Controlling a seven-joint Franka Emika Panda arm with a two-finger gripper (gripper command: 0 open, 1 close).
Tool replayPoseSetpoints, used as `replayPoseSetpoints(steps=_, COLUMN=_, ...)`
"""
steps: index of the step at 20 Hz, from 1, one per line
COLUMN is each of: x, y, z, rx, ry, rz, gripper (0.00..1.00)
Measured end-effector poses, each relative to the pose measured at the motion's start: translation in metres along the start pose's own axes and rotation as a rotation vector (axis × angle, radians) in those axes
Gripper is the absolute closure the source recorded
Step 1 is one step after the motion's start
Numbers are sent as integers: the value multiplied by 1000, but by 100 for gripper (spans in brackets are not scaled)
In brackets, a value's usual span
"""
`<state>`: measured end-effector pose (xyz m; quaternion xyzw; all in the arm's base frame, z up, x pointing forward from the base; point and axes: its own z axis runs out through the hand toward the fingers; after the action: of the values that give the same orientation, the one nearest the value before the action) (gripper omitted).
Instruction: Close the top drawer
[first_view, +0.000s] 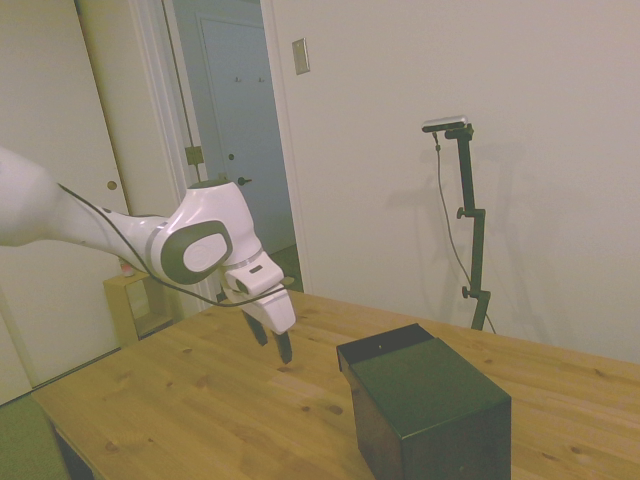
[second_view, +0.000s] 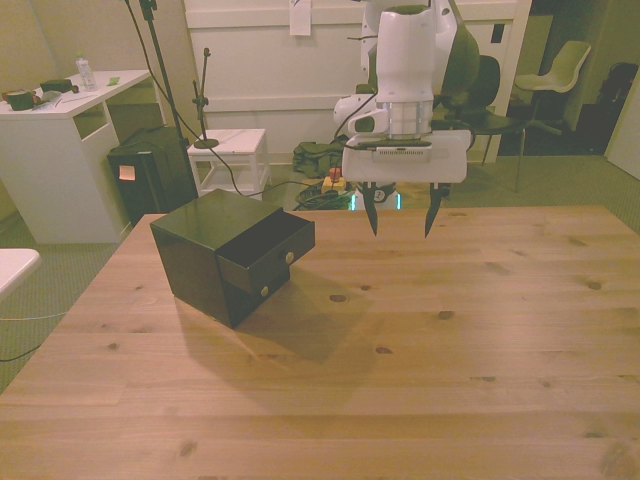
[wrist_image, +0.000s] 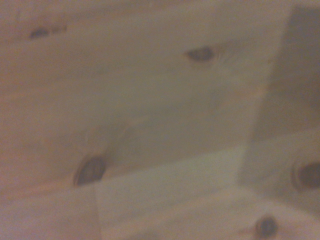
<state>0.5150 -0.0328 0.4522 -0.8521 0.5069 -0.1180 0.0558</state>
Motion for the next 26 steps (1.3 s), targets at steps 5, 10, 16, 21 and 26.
replayPoseSetpoints(steps=5, x=39, y=-17, z=-5, rx=23, ry=51, rz=73, gripper=0)
replayPoseSetpoints(steps=10, x=68, y=-11, z=-3, rx=34, ry=91, rz=129, gripper=0)
replayPoseSetpoints(steps=16, x=85, y=-14, z=-3, rx=47, ry=108, rz=149, gripper=0)
replayPoseSetpoints(steps=21, x=99, y=-14, z=-1, rx=48, ry=117, rz=165, gripper=0)
replayPoseSetpoints(steps=26, x=108, y=-13, z=-7, rx=53, ry=148, rz=159, gripper=100)
